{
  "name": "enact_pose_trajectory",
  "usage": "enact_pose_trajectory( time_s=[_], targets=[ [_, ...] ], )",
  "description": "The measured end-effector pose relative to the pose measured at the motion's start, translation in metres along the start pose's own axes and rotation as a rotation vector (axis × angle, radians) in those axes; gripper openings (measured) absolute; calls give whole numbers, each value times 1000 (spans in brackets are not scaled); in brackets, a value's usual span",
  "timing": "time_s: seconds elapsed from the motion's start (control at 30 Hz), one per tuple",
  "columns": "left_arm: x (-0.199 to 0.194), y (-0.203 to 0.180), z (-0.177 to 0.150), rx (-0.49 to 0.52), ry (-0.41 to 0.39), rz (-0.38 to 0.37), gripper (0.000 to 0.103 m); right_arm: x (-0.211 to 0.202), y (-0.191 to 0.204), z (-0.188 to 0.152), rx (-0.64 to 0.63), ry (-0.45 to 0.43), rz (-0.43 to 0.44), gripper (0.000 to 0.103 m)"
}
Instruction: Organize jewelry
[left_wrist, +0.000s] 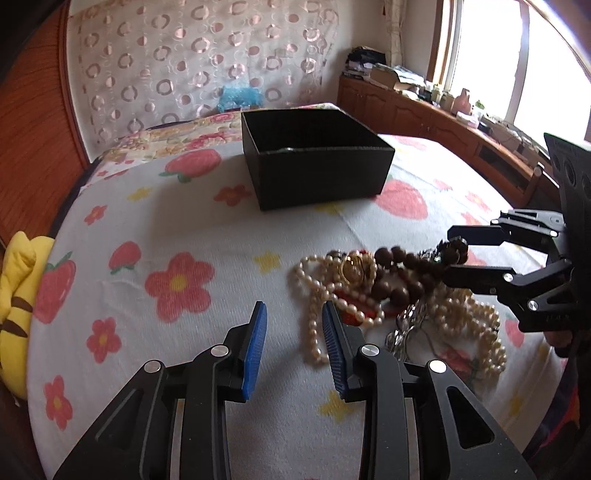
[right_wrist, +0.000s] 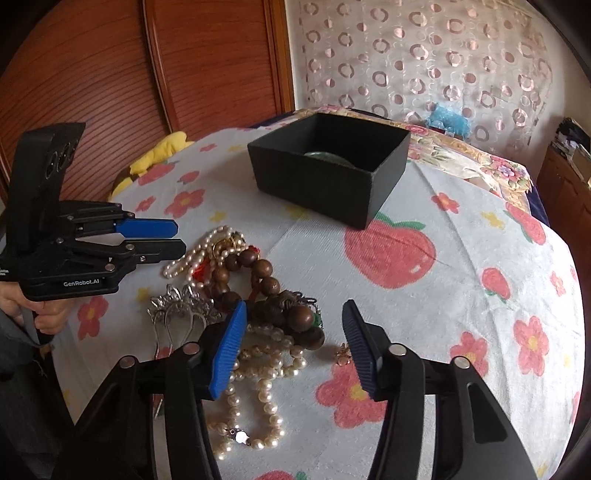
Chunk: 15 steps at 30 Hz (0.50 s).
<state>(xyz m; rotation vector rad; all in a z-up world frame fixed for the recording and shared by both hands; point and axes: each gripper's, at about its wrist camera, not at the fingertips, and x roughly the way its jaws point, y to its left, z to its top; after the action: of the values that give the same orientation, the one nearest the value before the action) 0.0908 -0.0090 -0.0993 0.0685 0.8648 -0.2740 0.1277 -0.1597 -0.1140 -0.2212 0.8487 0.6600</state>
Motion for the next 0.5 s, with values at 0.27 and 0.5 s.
enact_pose_trajectory(
  time_s=[0.27,0.5],
  targets=[
    [5,0,-2,12,12,9,26,4,1,1,-4,6,2,45],
    [7,-5,-1,27,9,17,23,1,4,6,-25,-8,-24,16]
  ],
)
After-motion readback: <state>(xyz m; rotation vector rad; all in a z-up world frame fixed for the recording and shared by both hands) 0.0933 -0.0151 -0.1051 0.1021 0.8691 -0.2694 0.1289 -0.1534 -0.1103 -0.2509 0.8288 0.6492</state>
